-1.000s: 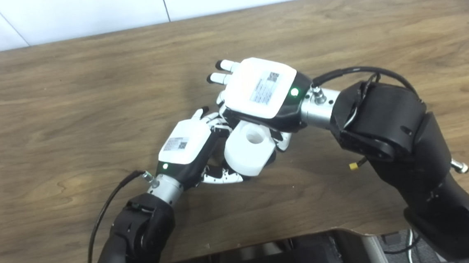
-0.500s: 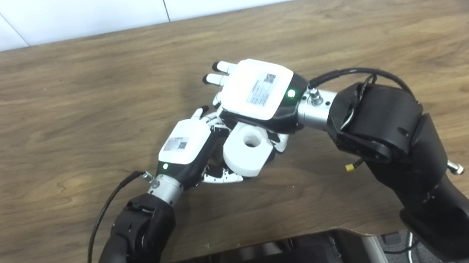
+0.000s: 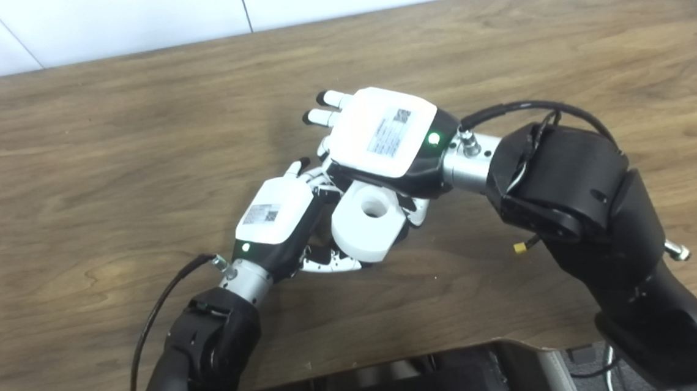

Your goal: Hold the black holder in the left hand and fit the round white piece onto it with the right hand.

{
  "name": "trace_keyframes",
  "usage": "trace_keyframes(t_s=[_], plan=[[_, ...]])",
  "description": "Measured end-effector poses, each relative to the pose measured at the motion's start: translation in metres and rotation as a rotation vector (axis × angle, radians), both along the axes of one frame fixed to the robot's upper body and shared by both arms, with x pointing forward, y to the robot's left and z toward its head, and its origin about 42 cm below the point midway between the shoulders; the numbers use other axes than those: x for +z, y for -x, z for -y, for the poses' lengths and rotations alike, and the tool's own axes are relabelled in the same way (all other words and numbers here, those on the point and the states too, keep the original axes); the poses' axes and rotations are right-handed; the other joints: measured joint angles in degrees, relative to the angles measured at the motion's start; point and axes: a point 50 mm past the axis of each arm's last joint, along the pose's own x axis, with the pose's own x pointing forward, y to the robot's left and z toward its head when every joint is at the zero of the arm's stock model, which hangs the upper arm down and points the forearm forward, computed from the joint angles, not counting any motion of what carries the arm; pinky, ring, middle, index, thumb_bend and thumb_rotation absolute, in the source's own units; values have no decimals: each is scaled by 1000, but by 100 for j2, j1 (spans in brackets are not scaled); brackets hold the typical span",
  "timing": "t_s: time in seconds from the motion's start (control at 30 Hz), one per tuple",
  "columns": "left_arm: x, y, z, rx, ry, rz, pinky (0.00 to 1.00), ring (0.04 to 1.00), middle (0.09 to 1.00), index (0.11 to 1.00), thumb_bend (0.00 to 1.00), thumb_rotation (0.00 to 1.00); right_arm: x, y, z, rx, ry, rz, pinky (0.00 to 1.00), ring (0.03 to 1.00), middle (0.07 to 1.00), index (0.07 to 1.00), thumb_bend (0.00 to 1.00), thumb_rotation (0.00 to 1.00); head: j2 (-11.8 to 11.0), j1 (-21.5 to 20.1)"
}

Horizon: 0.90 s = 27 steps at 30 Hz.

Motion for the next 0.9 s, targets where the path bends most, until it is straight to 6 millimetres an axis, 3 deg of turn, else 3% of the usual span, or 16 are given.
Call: trace_keyframes(t_s=[0.33, 0.37, 0.4, 0.47, 0.63, 0.9], plan=[[0, 0, 0, 0, 0, -1, 1000, 893, 802, 485, 524, 62, 0, 0, 1, -3, -2, -1, 1000, 949, 838, 490, 525, 148, 0, 0], [0, 0, 0, 0, 0, -1, 1000, 892, 800, 485, 524, 62, 0, 1, 0, -2, 0, -1, 1000, 943, 849, 560, 715, 199, 0, 0], [0, 0, 0, 0, -1, -1, 1000, 892, 798, 485, 525, 62, 0, 1, 0, -1, 4, -1, 1000, 938, 857, 601, 818, 229, 0, 0], [0, 0, 0, -1, -1, -1, 1000, 894, 796, 485, 524, 62, 1, 2, 0, -3, 14, -1, 1000, 935, 880, 658, 929, 252, 0, 0], [0, 0, 1, -3, -4, 0, 1000, 898, 803, 486, 524, 62, 0, 3, -2, 4, 10, -9, 1000, 934, 901, 691, 997, 276, -18, -35], [0, 0, 1, -4, -4, 1, 1000, 894, 801, 486, 524, 62, 0, 3, -2, 4, 6, -13, 1000, 955, 943, 735, 1000, 322, -9, -35]])
